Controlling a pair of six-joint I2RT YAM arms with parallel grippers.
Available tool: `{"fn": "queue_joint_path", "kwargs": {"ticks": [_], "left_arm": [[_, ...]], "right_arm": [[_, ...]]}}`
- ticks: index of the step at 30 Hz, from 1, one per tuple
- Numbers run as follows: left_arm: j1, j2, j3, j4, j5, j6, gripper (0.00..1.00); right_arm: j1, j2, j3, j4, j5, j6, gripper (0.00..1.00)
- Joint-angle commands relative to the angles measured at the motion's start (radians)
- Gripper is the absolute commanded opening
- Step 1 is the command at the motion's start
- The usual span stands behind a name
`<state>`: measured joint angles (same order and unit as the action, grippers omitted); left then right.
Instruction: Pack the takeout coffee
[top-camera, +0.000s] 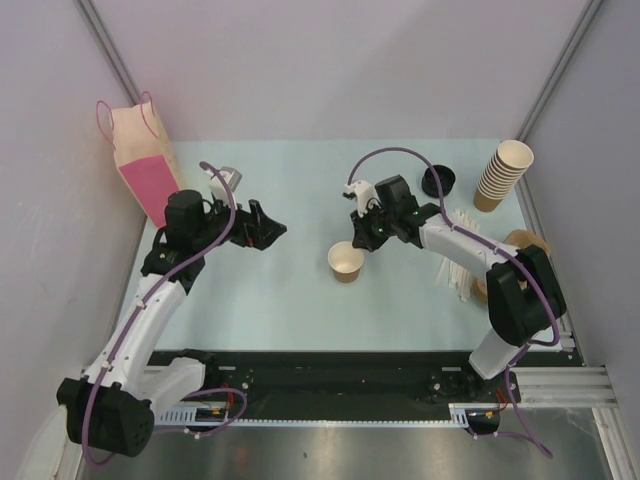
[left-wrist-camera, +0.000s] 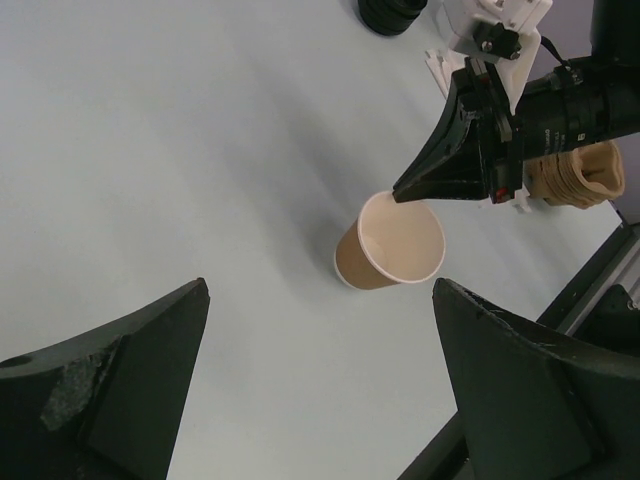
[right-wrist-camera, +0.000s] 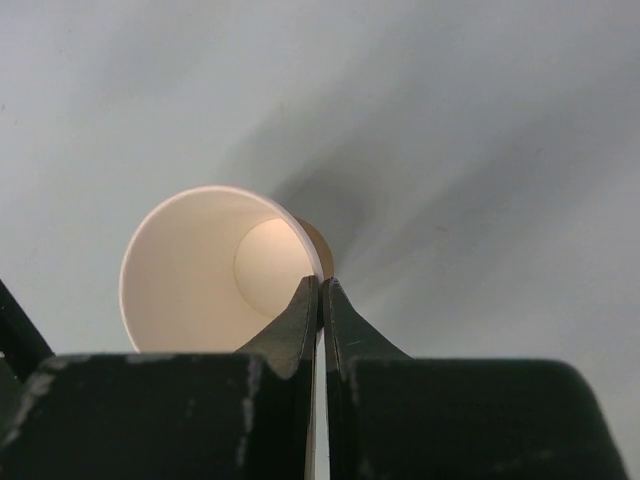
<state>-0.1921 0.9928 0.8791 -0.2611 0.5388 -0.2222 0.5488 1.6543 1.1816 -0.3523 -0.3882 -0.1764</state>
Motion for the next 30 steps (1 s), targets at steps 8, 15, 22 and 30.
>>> {"fn": "queue_joint_path", "kwargs": {"ticks": [8,15,22,30], "left_arm": [[0.006,0.009,0.015,0.052,0.015,0.004,1.0],[0.005,0.003,0.011,0.065,0.018,0.003,0.99],[0.005,0.007,0.014,0.065,0.03,0.003,1.0],[0.006,0.009,0.027,0.049,0.038,0.012,0.99]], "right_arm": [[-0.007,-0.05,-0.023,0.095,-0.02,-0.043,0.0],[-0.007,-0.041,-0.028,0.095,-0.012,-0.058,0.02],[-0.013,-0.039,-0.03,0.09,-0.018,-0.054,0.23],[-0.053,-0.099,-0.008,0.056,-0.015,-0.043,0.46]]}}
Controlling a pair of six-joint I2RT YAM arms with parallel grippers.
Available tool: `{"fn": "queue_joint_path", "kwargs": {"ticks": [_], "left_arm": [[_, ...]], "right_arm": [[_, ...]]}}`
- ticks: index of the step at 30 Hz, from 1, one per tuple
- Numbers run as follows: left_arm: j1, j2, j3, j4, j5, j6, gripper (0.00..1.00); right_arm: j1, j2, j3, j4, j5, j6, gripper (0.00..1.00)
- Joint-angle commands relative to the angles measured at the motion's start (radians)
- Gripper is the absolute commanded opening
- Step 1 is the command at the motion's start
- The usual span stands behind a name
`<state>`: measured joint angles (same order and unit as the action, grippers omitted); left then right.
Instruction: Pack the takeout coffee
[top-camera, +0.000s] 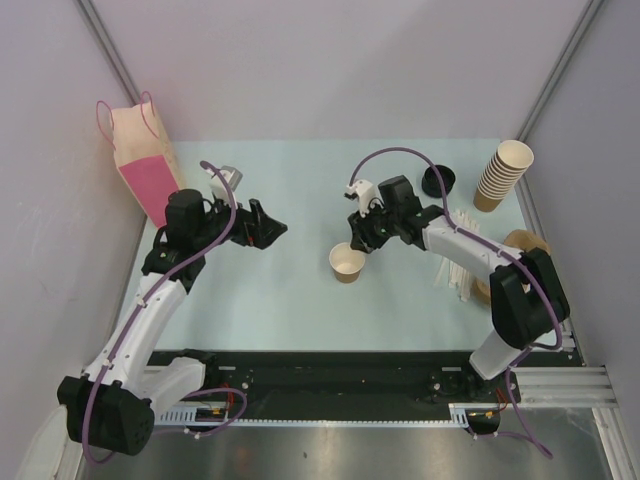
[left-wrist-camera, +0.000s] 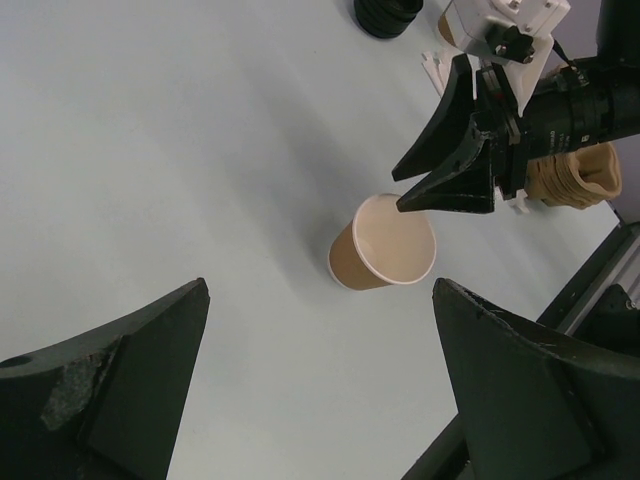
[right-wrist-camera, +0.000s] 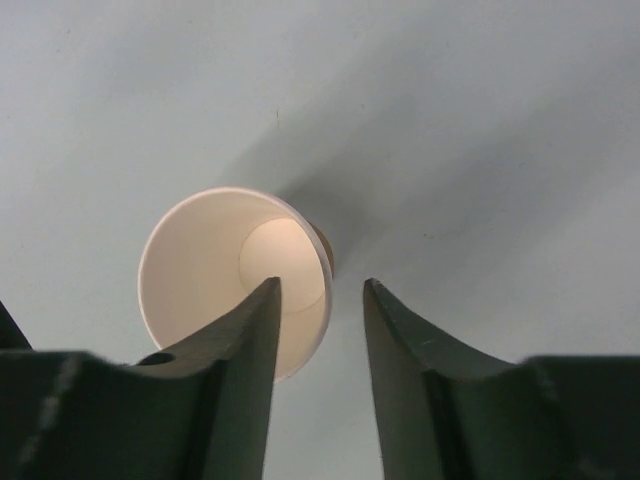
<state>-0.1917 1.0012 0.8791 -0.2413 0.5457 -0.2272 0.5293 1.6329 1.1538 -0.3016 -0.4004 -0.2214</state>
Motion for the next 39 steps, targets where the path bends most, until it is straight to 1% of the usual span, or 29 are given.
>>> {"fn": "queue_joint_path", "kwargs": {"ticks": [1,2,3,5,6,8,9,10,11,12,13,14,15,16,17,18,20,22,25,26,28,29,32,37,39], "left_arm": [[0.006,0.002,0.032,0.02,0.031,0.019,1.0],[0.005,0.002,0.043,0.016,0.03,0.019,1.0],[0.005,0.002,0.049,0.007,0.031,0.022,0.99],[0.005,0.017,0.072,-0.004,0.055,0.025,0.99],[0.006,0.028,0.086,-0.033,0.066,0.04,1.0],[0.005,0.059,0.13,-0.061,0.082,0.06,0.99],[0.006,0.065,0.142,-0.076,0.079,0.083,0.99],[0.006,0.071,0.167,-0.081,0.06,0.098,0.99],[0.006,0.077,0.178,-0.082,0.053,0.12,0.99],[0.006,0.082,0.187,-0.081,0.046,0.13,1.0],[0.005,0.083,0.202,-0.076,0.042,0.141,0.99],[0.006,0.085,0.207,-0.073,0.042,0.161,1.0],[0.005,0.088,0.212,-0.061,0.043,0.166,0.99],[0.005,0.088,0.218,-0.058,0.051,0.172,0.99],[0.005,0.092,0.222,-0.055,0.069,0.18,1.0],[0.005,0.097,0.225,-0.052,0.077,0.181,1.0],[0.005,0.111,0.228,-0.05,0.103,0.174,0.99],[0.005,0.131,0.225,-0.044,0.115,0.149,0.99],[0.005,0.145,0.218,-0.033,0.174,0.131,1.0],[0.005,0.143,0.215,-0.026,0.187,0.131,0.99],[0.006,0.139,0.196,-0.013,0.206,0.131,1.0],[0.005,0.134,0.19,-0.006,0.215,0.129,0.99],[0.005,0.125,0.163,0.017,0.252,0.12,0.99],[0.006,0.123,0.143,0.03,0.26,0.101,0.99],[0.005,0.125,0.138,0.039,0.266,0.089,0.99]], "right_arm": [[-0.049,-0.087,0.05,-0.004,-0.008,0.011,0.5],[-0.069,-0.106,0.072,-0.022,-0.014,0.031,0.55],[-0.109,-0.117,0.093,-0.031,-0.018,0.048,0.72],[-0.156,-0.139,0.173,-0.054,-0.02,0.079,0.83],[-0.204,-0.142,0.202,-0.063,-0.025,0.082,0.88],[-0.248,-0.137,0.277,-0.103,-0.041,0.083,0.89],[-0.294,-0.131,0.296,-0.12,-0.043,0.077,0.89],[-0.313,-0.125,0.344,-0.17,-0.048,0.039,0.93],[-0.337,-0.099,0.372,-0.204,-0.09,-0.002,0.98],[-0.374,-0.081,0.397,-0.238,-0.104,-0.074,0.98],[-0.383,-0.061,0.456,-0.287,-0.086,-0.091,0.98],[-0.387,-0.03,0.489,-0.318,0.01,-0.11,1.0],[-0.388,0.048,0.544,-0.361,0.055,-0.181,1.0],[-0.394,0.098,0.596,-0.473,0.084,-0.22,1.0],[-0.402,0.141,0.7,-0.528,0.124,-0.258,1.0],[-0.407,0.219,0.739,-0.569,0.144,-0.286,1.0],[-0.419,0.277,0.832,-0.651,0.191,-0.317,0.99],[-0.423,0.336,0.865,-0.689,0.218,-0.392,1.0],[-0.433,0.39,0.889,-0.717,0.216,-0.493,0.98],[-0.433,0.403,0.891,-0.715,0.241,-0.504,0.92],[-0.439,0.426,0.886,-0.711,0.25,-0.522,0.88],[-0.448,0.442,0.886,-0.709,0.236,-0.541,0.82],[-0.462,0.462,0.888,-0.693,0.19,-0.578,0.71],[-0.485,0.485,0.876,-0.639,0.144,-0.638,0.58],[-0.488,0.495,0.865,-0.602,0.143,-0.651,0.56]]}}
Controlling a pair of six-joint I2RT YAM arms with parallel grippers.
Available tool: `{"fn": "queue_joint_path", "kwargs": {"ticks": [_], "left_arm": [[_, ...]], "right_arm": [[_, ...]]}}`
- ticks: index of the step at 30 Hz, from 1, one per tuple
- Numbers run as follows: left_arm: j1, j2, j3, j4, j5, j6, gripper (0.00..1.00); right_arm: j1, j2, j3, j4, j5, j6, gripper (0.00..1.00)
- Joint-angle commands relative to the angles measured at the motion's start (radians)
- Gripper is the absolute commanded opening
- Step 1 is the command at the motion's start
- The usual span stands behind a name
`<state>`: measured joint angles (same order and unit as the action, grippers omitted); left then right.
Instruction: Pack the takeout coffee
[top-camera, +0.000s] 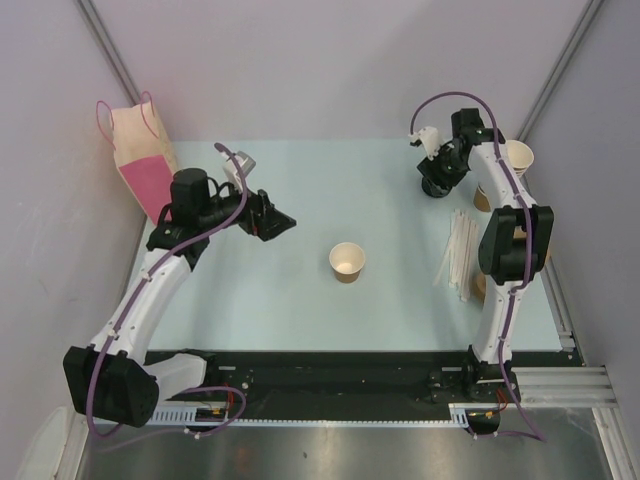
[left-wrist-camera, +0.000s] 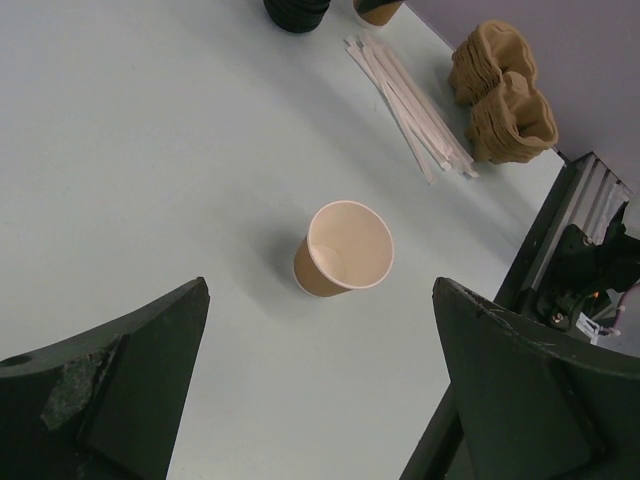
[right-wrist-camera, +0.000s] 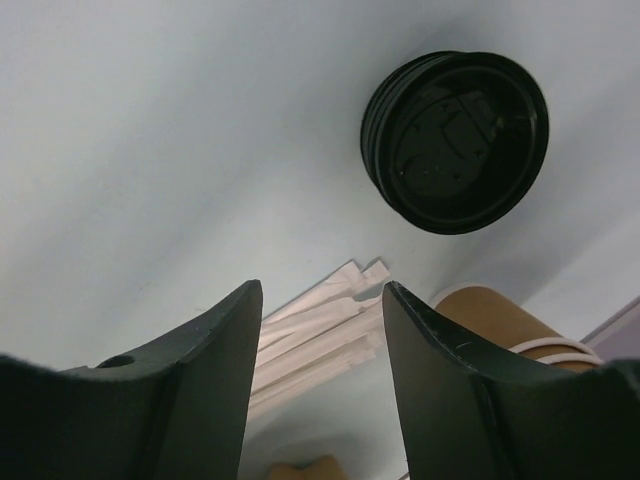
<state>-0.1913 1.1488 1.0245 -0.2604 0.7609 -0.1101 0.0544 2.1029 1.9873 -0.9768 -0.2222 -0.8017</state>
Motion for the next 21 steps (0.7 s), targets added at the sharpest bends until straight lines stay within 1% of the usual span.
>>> {"fn": "queue_joint_path", "kwargs": {"ticks": [1,10,14,21], "left_arm": [[0.004,-0.023,-0.012,0.061,0.057,-0.033,1.0],[0.004,-0.026,-0.02,0.07,0.06,-0.039,0.99],[0.006,-0.026,-0.017,0.069,0.055,-0.037,1.0],[0.006,-0.014,-0.018,0.067,0.043,-0.037,0.99]], "right_arm": [[-0.017,0.029,0.036,0.079,-0.037,-0.079,0.56],[-0.025,0.078,0.045,0.144,-0.025,-0.151,0.55],[-0.03,0.103,0.054,0.151,-0.017,-0.163,0.52],[-0.031,0.135,0.051,0.19,0.003,-0.189,0.51]]}}
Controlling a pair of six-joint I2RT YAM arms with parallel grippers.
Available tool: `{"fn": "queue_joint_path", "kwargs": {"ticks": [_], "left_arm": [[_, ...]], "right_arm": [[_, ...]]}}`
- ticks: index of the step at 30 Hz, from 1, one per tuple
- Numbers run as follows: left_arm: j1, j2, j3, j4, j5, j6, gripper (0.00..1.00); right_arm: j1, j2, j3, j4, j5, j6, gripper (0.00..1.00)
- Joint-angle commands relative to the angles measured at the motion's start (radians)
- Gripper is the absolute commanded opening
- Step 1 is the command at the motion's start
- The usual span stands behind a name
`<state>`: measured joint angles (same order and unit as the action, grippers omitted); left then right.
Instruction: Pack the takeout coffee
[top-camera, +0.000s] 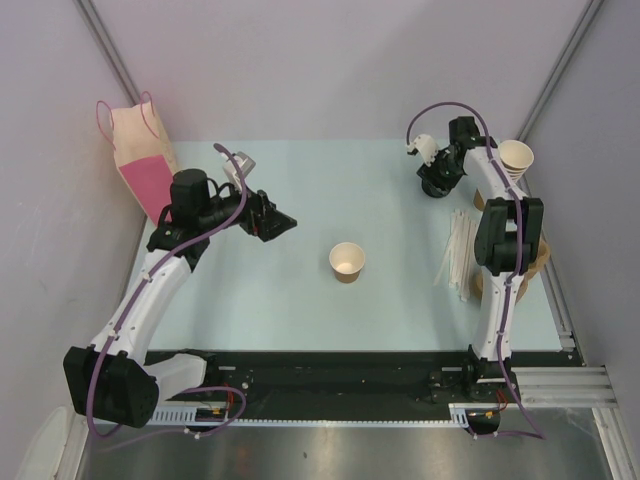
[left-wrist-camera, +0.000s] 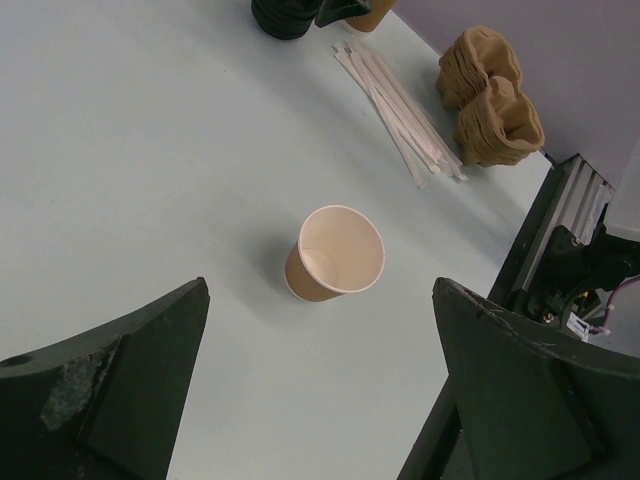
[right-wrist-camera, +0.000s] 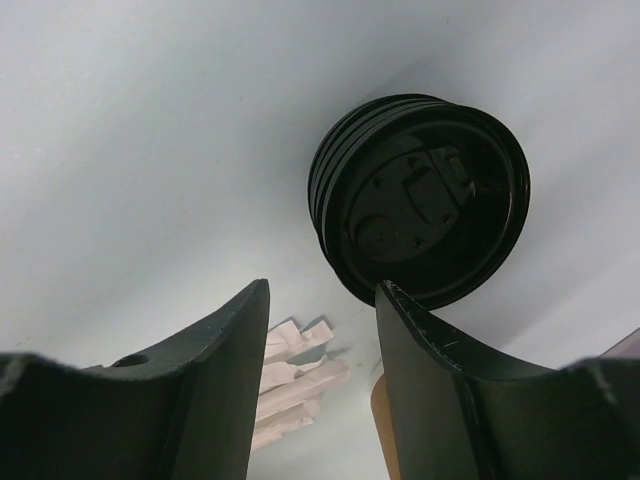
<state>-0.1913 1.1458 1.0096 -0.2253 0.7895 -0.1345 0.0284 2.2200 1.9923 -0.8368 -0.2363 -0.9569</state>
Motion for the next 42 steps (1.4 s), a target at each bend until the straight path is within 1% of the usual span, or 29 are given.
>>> {"fn": "queue_joint_path", "kwargs": {"ticks": [1,6,10,16,18,22,26,42], "left_arm": [[0.004,-0.012,-0.003,0.033,0.016,-0.014,0.99],[0.004,-0.008,-0.006,0.038,0.017,-0.014,1.0],[0.004,-0.001,-0.008,0.041,0.02,-0.016,1.0],[0.004,0.006,-0.006,0.046,0.022,-0.014,0.99],[0.006,0.009,-0.008,0.046,0.017,-0.014,0.99],[0.006,0.011,-0.009,0.049,0.017,-0.014,1.0],[0.004,0.011,-0.009,0.046,0.014,-0.014,0.99],[0.004,0.017,-0.006,0.046,0.016,-0.01,1.0]], "right_arm": [[-0.007,0.021,0.049,0.051,0.018,-0.034,0.51],[-0.007,0.04,0.062,0.061,0.012,-0.037,0.5],[-0.004,0.053,0.066,0.067,0.011,-0.031,0.46],[-0.004,0.069,0.08,0.064,0.012,-0.037,0.45],[-0.005,0.069,0.08,0.064,0.012,-0.039,0.42],[-0.007,0.072,0.085,0.065,0.009,-0.037,0.42],[-0.007,0.075,0.085,0.065,0.011,-0.039,0.39],[-0.01,0.093,0.089,0.07,0.014,-0.048,0.38]]}}
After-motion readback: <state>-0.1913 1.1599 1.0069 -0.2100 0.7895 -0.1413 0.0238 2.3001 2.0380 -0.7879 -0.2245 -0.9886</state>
